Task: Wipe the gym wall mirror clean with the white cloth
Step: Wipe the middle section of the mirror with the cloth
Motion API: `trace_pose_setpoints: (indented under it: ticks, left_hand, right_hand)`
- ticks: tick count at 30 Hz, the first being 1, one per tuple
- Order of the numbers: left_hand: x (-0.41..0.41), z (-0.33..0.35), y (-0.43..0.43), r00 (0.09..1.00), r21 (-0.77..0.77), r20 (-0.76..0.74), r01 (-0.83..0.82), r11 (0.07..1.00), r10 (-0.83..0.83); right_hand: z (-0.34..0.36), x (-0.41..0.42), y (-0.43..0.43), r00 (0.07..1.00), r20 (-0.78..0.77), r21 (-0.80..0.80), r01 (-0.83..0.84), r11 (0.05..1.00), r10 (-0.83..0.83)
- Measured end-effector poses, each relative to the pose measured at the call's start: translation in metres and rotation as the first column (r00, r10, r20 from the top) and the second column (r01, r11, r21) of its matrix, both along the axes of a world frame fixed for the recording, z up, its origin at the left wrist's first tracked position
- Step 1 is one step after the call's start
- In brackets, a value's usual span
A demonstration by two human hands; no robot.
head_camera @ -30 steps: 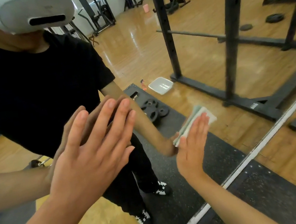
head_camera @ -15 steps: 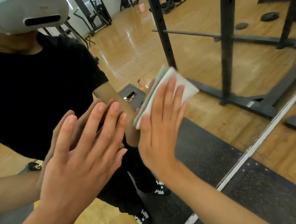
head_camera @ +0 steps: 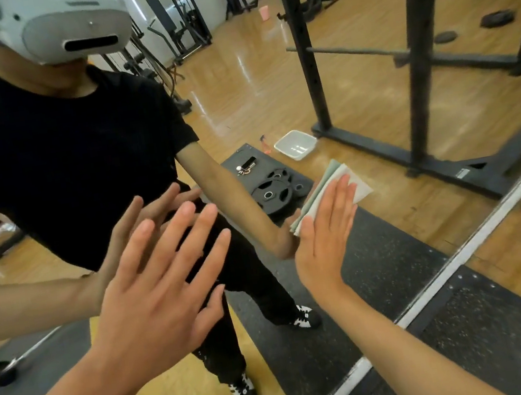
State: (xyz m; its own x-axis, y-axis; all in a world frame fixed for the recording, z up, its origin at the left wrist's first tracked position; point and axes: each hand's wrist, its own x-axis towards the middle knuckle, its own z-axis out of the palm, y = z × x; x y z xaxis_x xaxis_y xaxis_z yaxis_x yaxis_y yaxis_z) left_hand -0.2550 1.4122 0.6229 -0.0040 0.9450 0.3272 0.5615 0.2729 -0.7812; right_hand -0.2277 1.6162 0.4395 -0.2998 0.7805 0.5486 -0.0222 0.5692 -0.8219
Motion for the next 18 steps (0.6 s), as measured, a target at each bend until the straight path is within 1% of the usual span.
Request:
trace_pose_setpoints:
  ticks: [2, 5, 7, 8, 10, 12, 13, 16, 18]
  left_hand:
    - [-0.011, 0.003, -0.033, 0.999, -0.042, -0.011, -0.031, 0.999, 0.031]
    - [-0.014, 0.008, -0.068, 0.998, -0.042, 0.053, -0.034, 0.999, 0.036]
    - [-0.014, 0.011, -0.085, 1.000, -0.038, 0.014, -0.020, 0.999, 0.021]
    - [-0.016, 0.011, -0.092, 1.000, -0.045, -0.021, -0.017, 0.999, 0.016]
    - [-0.021, 0.010, -0.099, 0.995, -0.063, -0.103, -0.021, 0.998, 0.014]
    - [-0.028, 0.006, -0.102, 0.983, -0.067, -0.185, -0.031, 0.997, 0.018]
    - [-0.031, 0.003, -0.102, 0.979, -0.063, -0.203, -0.032, 0.998, 0.018]
    - [-0.035, -0.002, -0.102, 0.989, -0.040, -0.148, 0.014, 0.999, -0.020]
    - [-0.037, -0.005, -0.103, 0.987, -0.024, -0.158, 0.028, 0.999, -0.031]
  right_hand:
    - [0.005, -0.002, -0.001, 1.000, -0.025, -0.039, -0.002, 0.999, 0.001]
    - [0.026, -0.010, 0.008, 0.994, -0.097, -0.201, 0.019, 0.979, -0.040]
    - [0.044, -0.016, 0.012, 0.986, -0.124, -0.311, 0.066, 0.948, -0.109]
    - [0.052, -0.019, 0.005, 0.983, -0.117, -0.321, 0.096, 0.942, -0.140]
    - [0.062, -0.023, -0.032, 0.982, -0.099, -0.228, 0.135, 0.964, -0.161]
    - [0.059, -0.024, -0.095, 0.989, -0.105, -0.119, 0.088, 0.989, -0.100]
    - [0.052, -0.024, -0.130, 0.994, -0.099, -0.074, 0.047, 0.996, -0.055]
    - [0.004, -0.019, -0.222, 0.998, 0.001, 0.091, -0.060, 0.994, 0.060]
    - [-0.025, -0.012, -0.236, 0.993, 0.077, 0.221, -0.109, 0.969, 0.094]
